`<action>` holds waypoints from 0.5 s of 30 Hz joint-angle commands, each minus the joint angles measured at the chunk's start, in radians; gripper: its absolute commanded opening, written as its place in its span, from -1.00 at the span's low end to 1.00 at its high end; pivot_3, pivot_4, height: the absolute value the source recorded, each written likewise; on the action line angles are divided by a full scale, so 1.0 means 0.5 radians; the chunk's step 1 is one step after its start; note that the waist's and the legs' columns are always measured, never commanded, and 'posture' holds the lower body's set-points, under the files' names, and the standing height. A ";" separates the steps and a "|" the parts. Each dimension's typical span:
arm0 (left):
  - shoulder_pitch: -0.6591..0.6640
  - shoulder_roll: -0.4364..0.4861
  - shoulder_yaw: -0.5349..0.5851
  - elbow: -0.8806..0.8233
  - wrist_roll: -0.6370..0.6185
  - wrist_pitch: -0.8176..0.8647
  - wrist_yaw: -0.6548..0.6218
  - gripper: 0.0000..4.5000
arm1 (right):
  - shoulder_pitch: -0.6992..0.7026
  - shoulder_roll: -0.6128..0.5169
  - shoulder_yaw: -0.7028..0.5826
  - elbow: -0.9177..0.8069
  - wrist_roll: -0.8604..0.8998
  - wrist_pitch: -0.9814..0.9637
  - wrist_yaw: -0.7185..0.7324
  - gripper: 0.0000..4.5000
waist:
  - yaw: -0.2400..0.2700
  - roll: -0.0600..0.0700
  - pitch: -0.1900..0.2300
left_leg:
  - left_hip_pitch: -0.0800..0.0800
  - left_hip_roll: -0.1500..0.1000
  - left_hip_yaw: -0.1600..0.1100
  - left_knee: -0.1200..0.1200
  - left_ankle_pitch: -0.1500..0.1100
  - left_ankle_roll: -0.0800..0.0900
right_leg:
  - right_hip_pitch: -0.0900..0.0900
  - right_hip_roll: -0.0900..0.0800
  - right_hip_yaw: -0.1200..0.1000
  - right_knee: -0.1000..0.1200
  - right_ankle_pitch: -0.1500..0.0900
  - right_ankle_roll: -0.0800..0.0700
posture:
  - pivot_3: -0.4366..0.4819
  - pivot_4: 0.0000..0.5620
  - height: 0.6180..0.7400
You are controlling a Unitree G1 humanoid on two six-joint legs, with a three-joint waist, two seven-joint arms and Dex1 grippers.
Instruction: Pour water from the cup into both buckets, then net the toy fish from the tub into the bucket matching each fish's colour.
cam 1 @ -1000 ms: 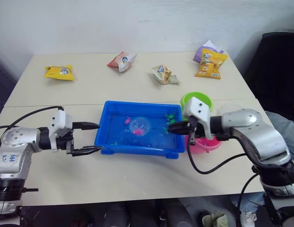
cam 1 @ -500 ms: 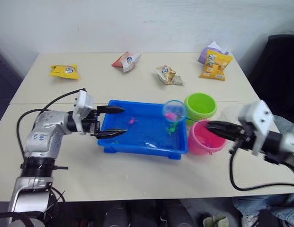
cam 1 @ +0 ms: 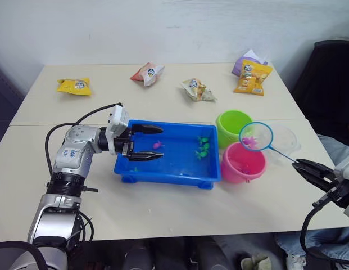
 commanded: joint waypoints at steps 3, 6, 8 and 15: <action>-0.101 -0.024 -0.008 0.119 0.060 -0.113 -0.059 0.99 | 0.256 0.100 0.077 0.546 -0.694 -1.594 -0.157 -1.00 | 0.006 0.000 0.000 | 0.000 -0.001 -0.001 0.000 0.000 0.000 | 0.001 0.003 -0.001 -0.001 0.000 0.000 | -0.05 -0.47 0.98; -0.114 -0.030 -0.003 0.151 0.072 -0.128 -0.068 0.99 | 0.249 0.108 0.074 0.694 -0.938 -2.018 -0.365 -1.00 | 0.006 0.000 0.000 | 0.001 -0.002 -0.001 0.000 0.000 0.000 | 0.002 0.003 -0.001 -0.002 0.000 0.001 | -0.05 -0.47 0.98; -0.124 -0.027 0.011 0.175 0.078 -0.138 -0.063 0.99 | 0.247 0.102 0.090 0.780 -1.124 -2.282 -0.520 -1.00 | 0.004 0.000 0.000 | 0.001 -0.001 0.000 0.000 0.000 0.000 | 0.002 0.003 -0.001 -0.001 0.000 0.001 | -0.05 -0.47 0.98; -0.150 -0.003 0.035 0.235 0.091 -0.160 -0.073 0.99 | 0.225 0.093 0.176 1.036 -1.652 -2.863 -0.983 -1.00 | 0.001 0.000 0.000 | 0.004 0.000 0.000 0.000 0.001 -0.002 | 0.002 -0.002 0.000 0.000 0.000 0.000 | -0.05 -0.47 0.98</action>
